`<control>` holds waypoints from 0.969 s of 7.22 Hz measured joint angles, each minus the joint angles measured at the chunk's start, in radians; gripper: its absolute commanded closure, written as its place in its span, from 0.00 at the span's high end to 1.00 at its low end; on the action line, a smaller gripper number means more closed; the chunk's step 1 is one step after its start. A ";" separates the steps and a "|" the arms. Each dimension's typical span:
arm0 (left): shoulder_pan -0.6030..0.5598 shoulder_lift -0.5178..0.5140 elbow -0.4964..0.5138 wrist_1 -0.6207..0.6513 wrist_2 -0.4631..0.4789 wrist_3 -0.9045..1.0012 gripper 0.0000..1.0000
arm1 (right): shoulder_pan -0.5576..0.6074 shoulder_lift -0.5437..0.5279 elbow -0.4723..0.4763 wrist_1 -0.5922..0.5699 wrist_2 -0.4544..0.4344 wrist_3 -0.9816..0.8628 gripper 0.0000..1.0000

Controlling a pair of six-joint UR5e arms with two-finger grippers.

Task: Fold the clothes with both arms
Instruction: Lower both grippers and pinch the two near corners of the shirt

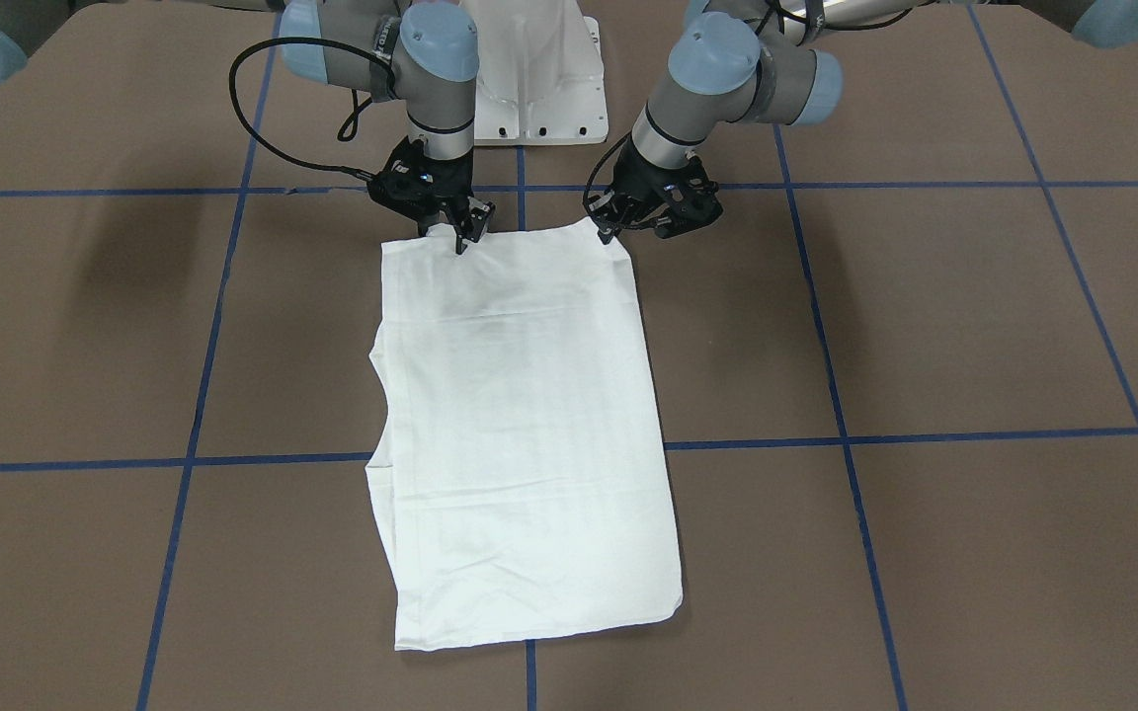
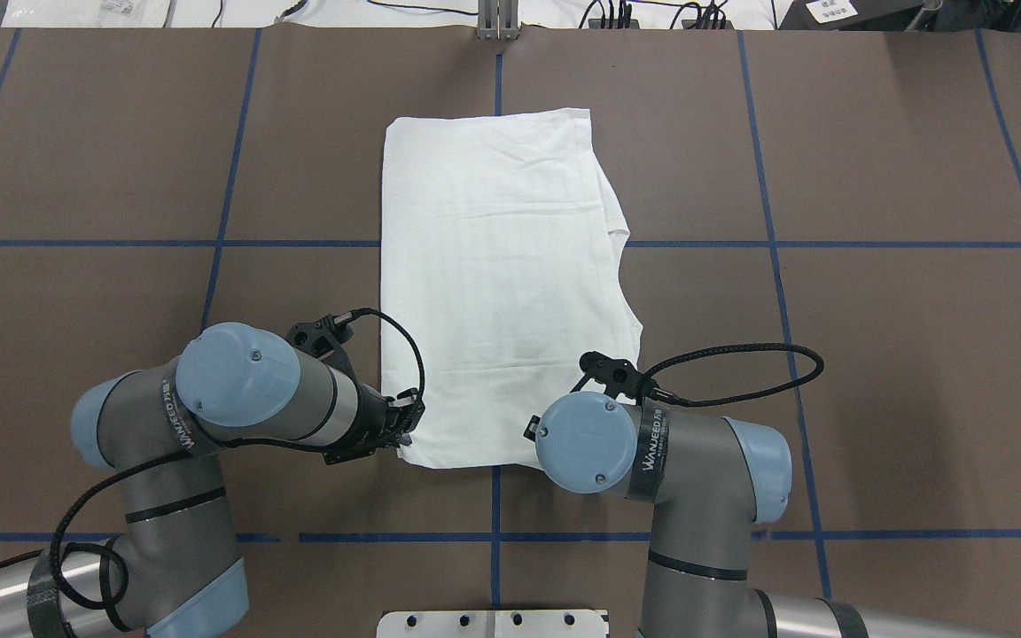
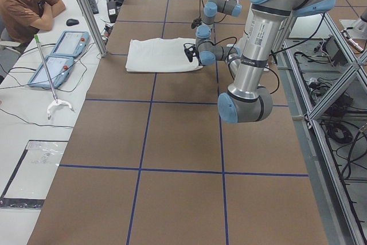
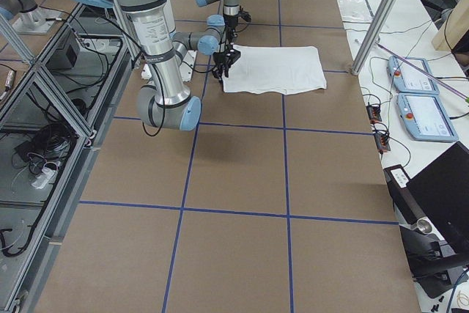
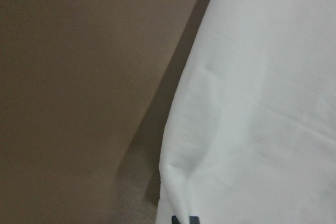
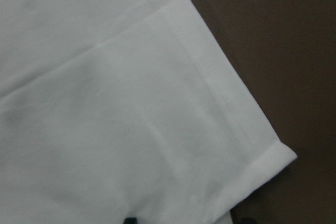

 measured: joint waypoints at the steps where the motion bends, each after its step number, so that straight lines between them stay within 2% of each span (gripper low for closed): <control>1: 0.000 -0.001 0.000 0.000 0.000 0.000 0.00 | 0.000 0.001 0.000 -0.001 0.000 0.000 0.02; 5: 0.001 0.000 -0.004 0.000 0.000 0.000 0.00 | 0.003 0.003 0.015 -0.001 0.003 -0.001 0.00; 7: -0.002 0.013 -0.036 0.002 0.000 -0.006 0.00 | 0.011 -0.009 0.072 -0.004 0.011 -0.001 0.00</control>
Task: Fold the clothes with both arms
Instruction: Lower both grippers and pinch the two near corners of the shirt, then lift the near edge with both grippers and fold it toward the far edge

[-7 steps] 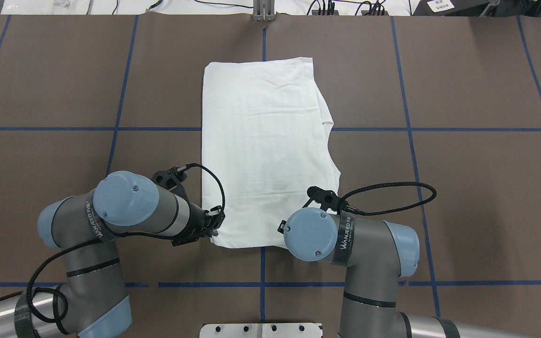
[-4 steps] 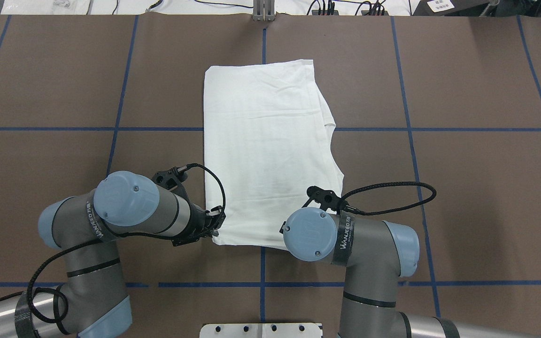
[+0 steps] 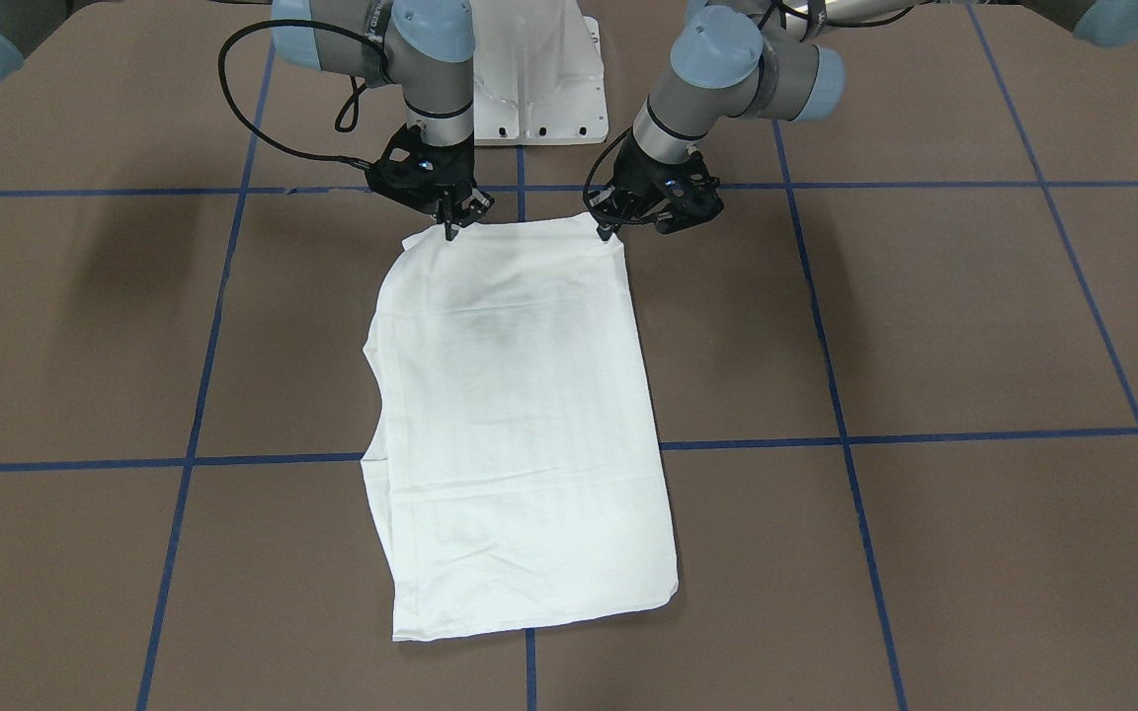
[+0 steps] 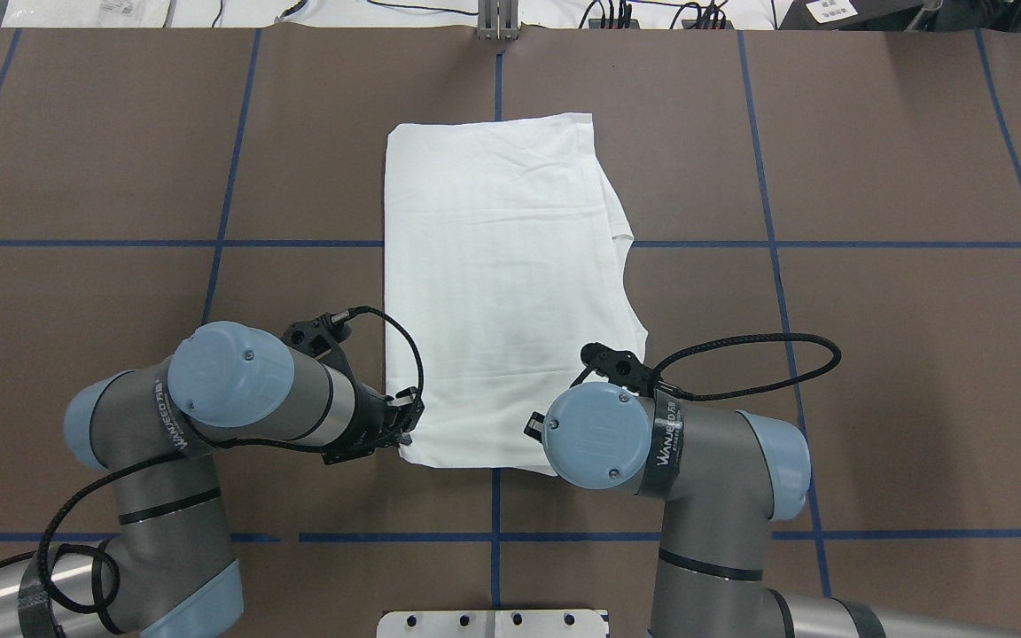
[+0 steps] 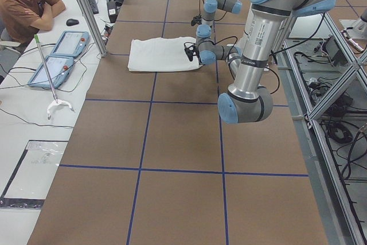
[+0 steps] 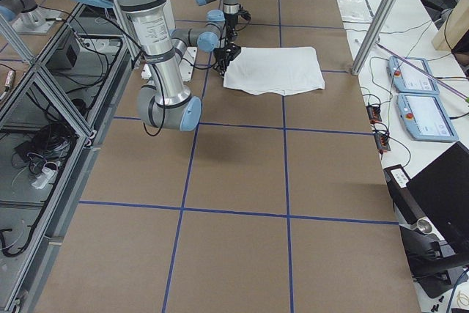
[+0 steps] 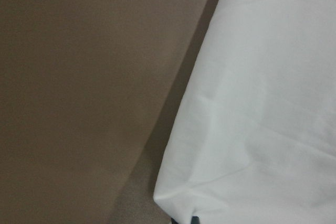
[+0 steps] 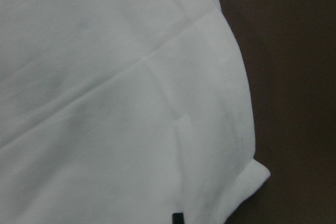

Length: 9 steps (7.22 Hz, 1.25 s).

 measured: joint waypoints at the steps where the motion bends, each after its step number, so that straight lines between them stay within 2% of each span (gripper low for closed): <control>1: 0.002 0.020 -0.037 0.002 0.001 -0.004 0.00 | -0.002 -0.005 0.027 -0.001 0.000 0.002 0.00; 4: 0.063 0.056 -0.181 0.077 0.002 -0.029 0.00 | -0.062 -0.054 0.185 -0.010 0.022 0.009 0.00; 7: 0.185 0.071 -0.303 0.123 0.006 -0.116 0.00 | -0.092 -0.109 0.389 -0.112 0.174 0.013 0.00; 9: 0.188 0.077 -0.349 0.145 0.004 -0.123 0.00 | -0.094 -0.106 0.414 -0.149 0.196 0.009 0.00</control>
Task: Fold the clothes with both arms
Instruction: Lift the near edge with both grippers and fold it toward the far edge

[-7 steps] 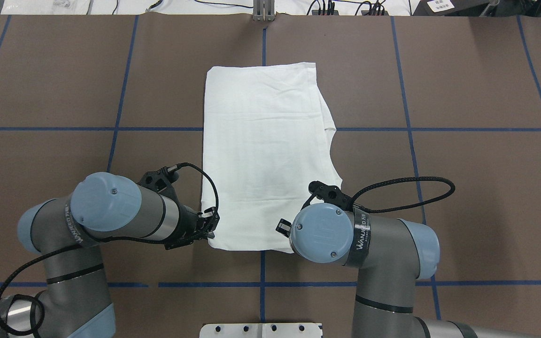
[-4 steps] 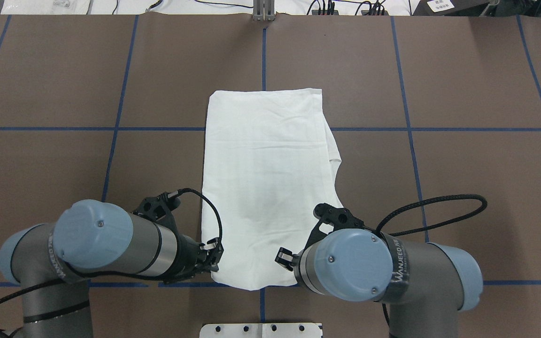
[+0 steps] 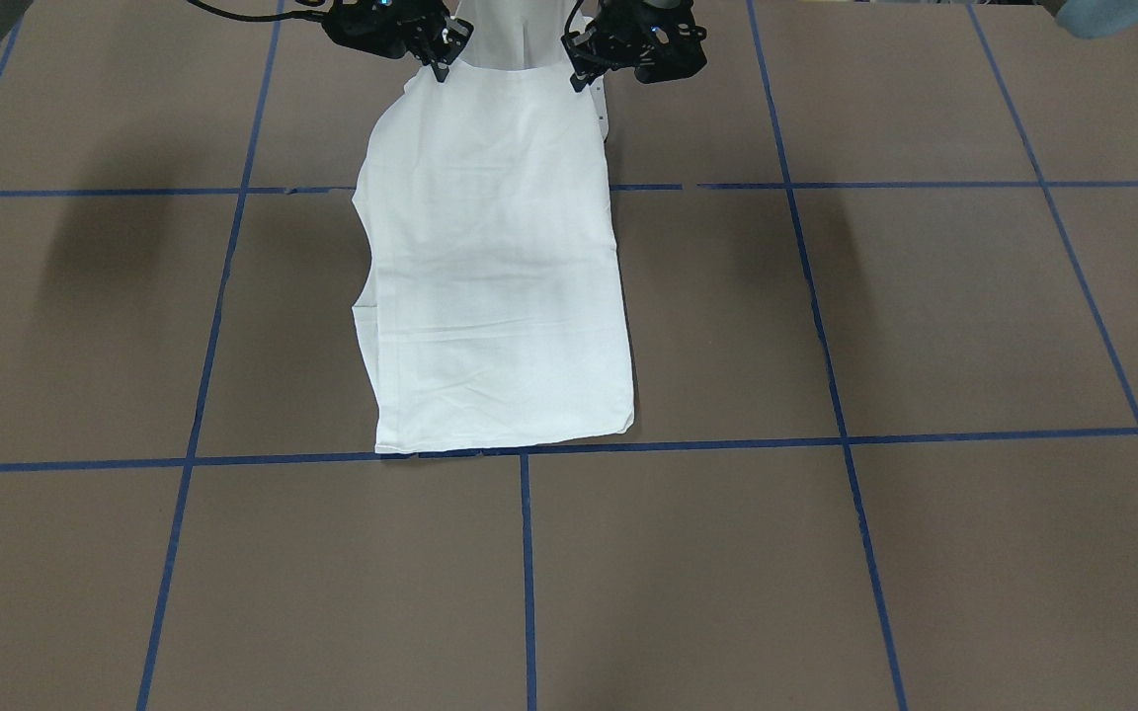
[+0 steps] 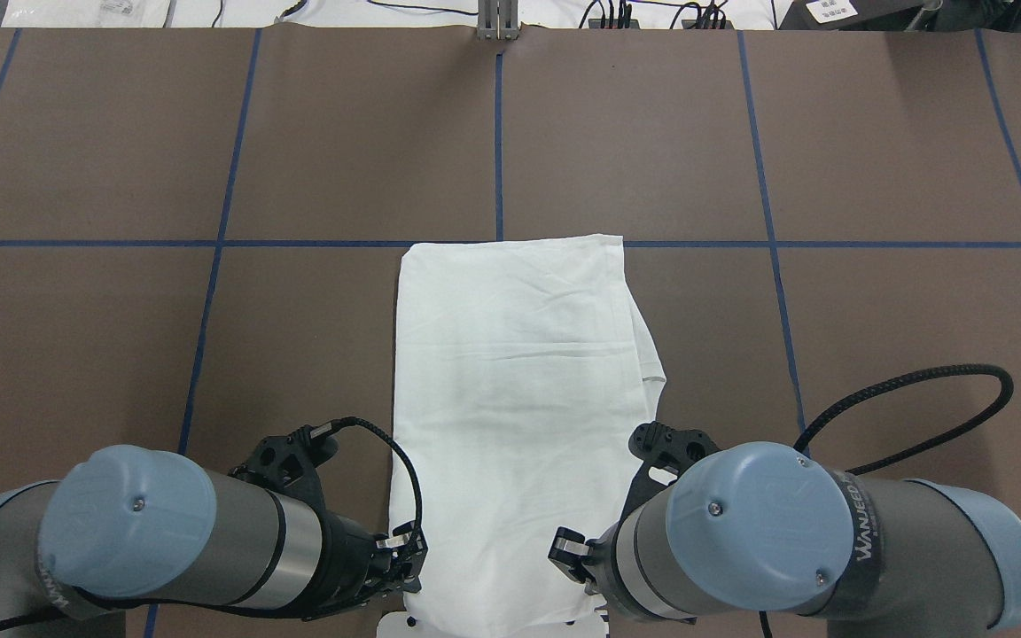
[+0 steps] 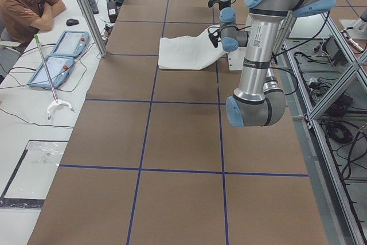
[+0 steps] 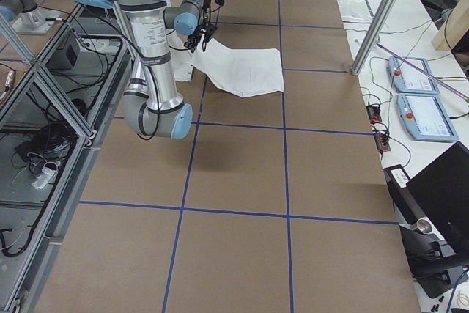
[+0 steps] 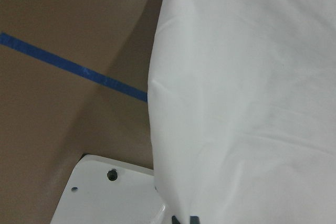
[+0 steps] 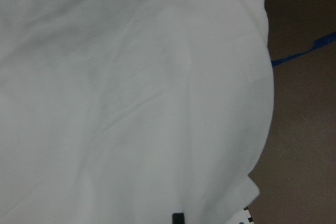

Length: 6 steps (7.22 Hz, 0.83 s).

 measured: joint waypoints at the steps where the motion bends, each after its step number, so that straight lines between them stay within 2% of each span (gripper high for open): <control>1: -0.019 -0.003 -0.004 0.003 -0.001 0.005 0.00 | 0.021 0.007 -0.006 -0.002 -0.003 -0.011 0.00; 4: -0.165 -0.021 0.003 0.004 -0.013 0.059 0.00 | 0.160 0.054 -0.045 -0.001 0.001 -0.080 0.00; 6: -0.270 -0.057 0.053 -0.004 -0.036 0.108 0.00 | 0.257 0.087 -0.148 0.069 0.004 -0.142 0.00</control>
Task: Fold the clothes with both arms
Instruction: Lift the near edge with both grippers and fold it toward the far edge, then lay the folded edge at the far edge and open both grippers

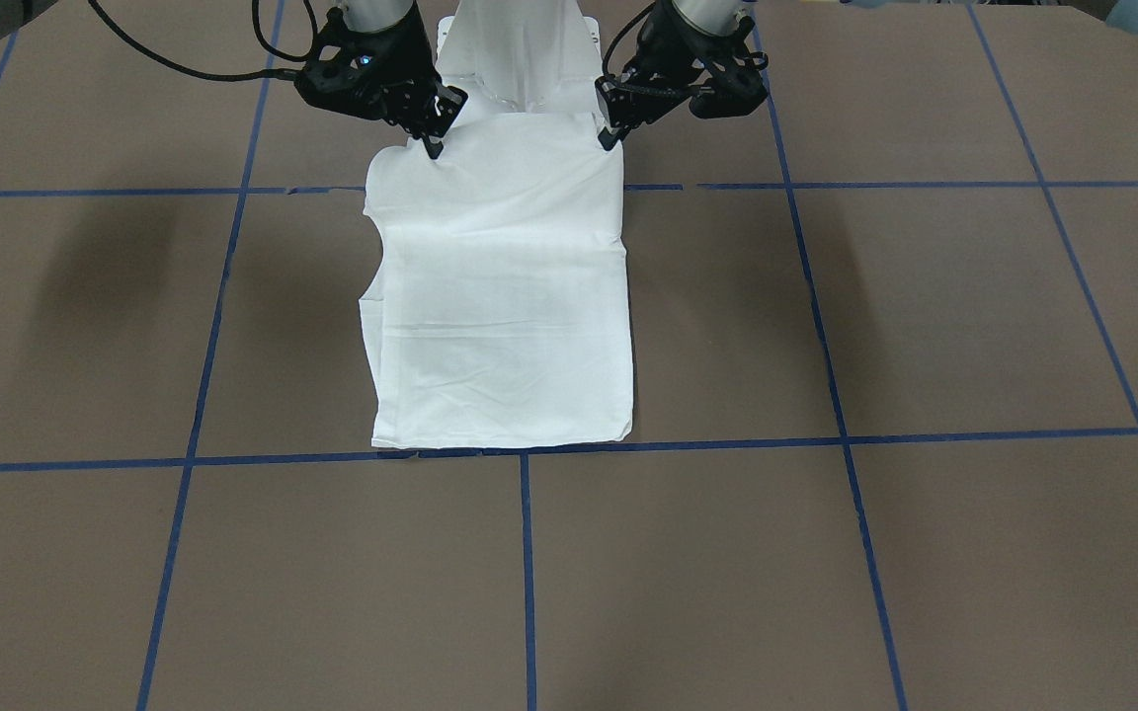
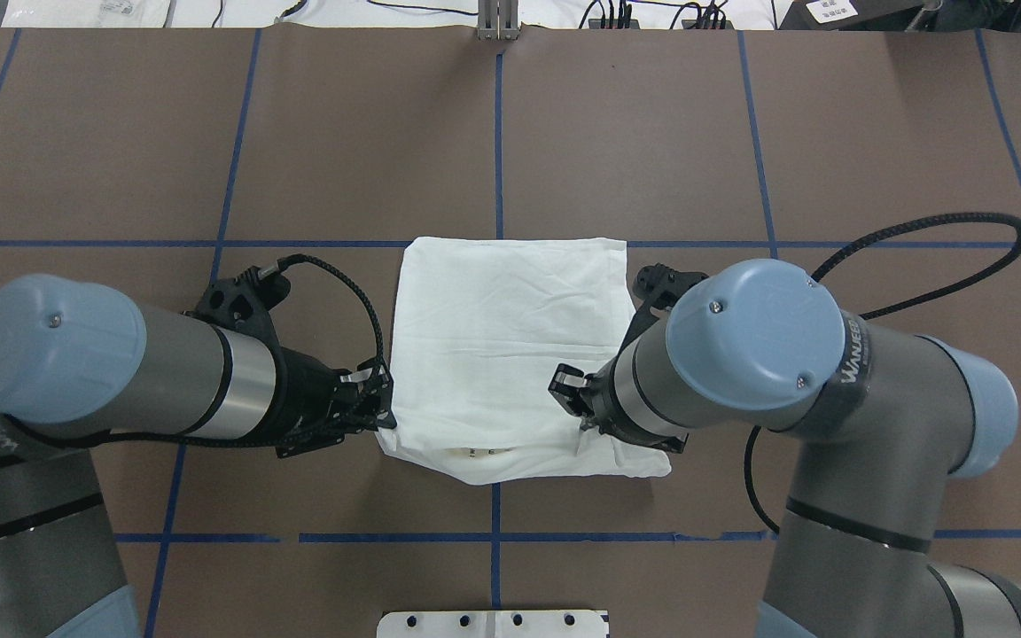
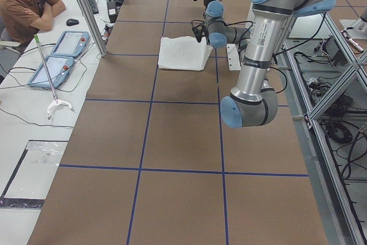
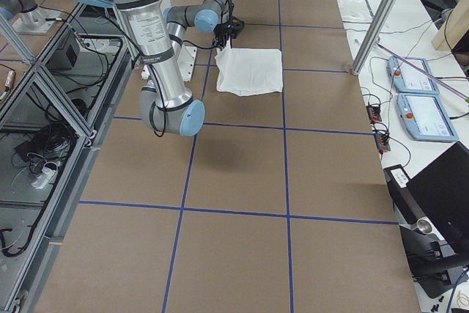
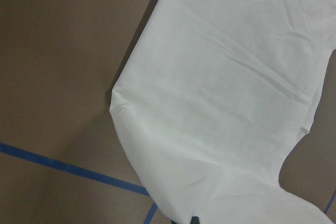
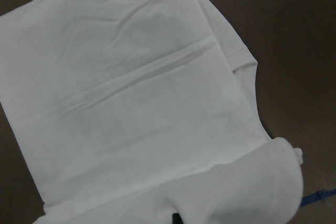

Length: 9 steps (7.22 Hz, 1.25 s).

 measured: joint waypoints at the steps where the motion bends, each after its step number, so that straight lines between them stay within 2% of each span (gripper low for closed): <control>1: -0.037 -0.040 0.054 -0.004 -0.005 0.008 0.00 | 0.046 0.018 -0.060 0.043 0.001 -0.017 0.00; 4: -0.116 -0.109 0.219 -0.055 -0.007 0.026 0.00 | 0.128 0.081 -0.221 0.114 0.003 -0.072 0.00; 7: -0.150 -0.135 0.406 -0.211 -0.006 0.018 0.00 | 0.144 0.092 -0.382 0.278 0.002 -0.078 0.00; 9: -0.151 -0.153 0.474 -0.263 -0.006 0.015 0.00 | 0.150 0.099 -0.419 0.316 0.002 -0.078 0.00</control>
